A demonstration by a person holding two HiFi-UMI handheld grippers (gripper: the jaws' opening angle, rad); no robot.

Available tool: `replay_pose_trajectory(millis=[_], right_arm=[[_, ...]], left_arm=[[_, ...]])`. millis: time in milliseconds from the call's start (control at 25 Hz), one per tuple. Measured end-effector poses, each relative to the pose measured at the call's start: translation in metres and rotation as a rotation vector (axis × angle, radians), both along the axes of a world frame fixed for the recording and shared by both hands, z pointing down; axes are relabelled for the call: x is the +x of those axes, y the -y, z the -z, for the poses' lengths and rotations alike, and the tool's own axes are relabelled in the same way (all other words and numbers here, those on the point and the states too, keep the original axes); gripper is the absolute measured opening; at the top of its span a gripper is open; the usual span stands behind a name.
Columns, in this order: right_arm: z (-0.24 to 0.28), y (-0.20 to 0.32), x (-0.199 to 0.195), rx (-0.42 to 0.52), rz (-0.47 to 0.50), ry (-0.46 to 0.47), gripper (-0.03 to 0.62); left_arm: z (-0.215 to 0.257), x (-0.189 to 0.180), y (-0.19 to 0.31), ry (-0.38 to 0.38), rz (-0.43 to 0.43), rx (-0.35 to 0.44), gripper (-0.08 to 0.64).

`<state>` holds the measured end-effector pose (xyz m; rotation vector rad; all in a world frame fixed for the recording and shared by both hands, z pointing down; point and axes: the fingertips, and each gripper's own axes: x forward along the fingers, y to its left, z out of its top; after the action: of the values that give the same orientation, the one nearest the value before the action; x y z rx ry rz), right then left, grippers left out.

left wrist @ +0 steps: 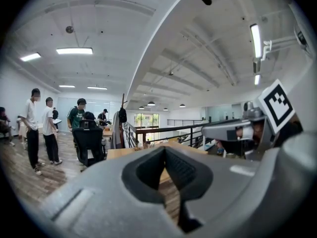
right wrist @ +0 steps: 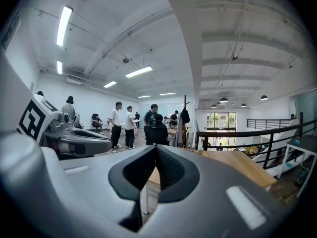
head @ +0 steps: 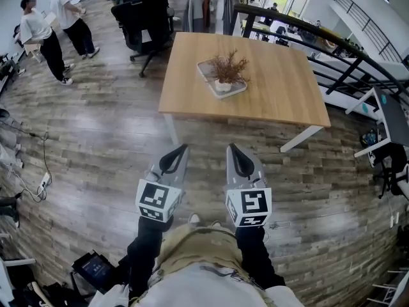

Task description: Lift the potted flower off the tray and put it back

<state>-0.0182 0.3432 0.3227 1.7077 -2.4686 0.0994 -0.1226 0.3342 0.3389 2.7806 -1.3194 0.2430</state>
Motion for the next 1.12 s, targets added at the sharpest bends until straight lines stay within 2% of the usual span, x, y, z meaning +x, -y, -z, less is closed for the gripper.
replay_pose_trajectory(millis=[680, 960, 1120], right_arm=[[-0.014, 0.011, -0.025, -0.036, 0.011, -0.044, 0.005], [-0.026, 0.026, -0.025, -0.063, -0.007, -0.039, 0.005], [-0.033, 0.053, -0.022, -0.073, -0.016, -0.003, 0.005]], left_arm=[[-0.010, -0.022, 0.010, -0.026, -0.023, -0.033, 0.002], [-0.021, -0.049, 0.013, -0.025, 0.017, -0.064, 0.002], [-0.028, -0.063, 0.033, -0.026, 0.058, -0.079, 0.002]])
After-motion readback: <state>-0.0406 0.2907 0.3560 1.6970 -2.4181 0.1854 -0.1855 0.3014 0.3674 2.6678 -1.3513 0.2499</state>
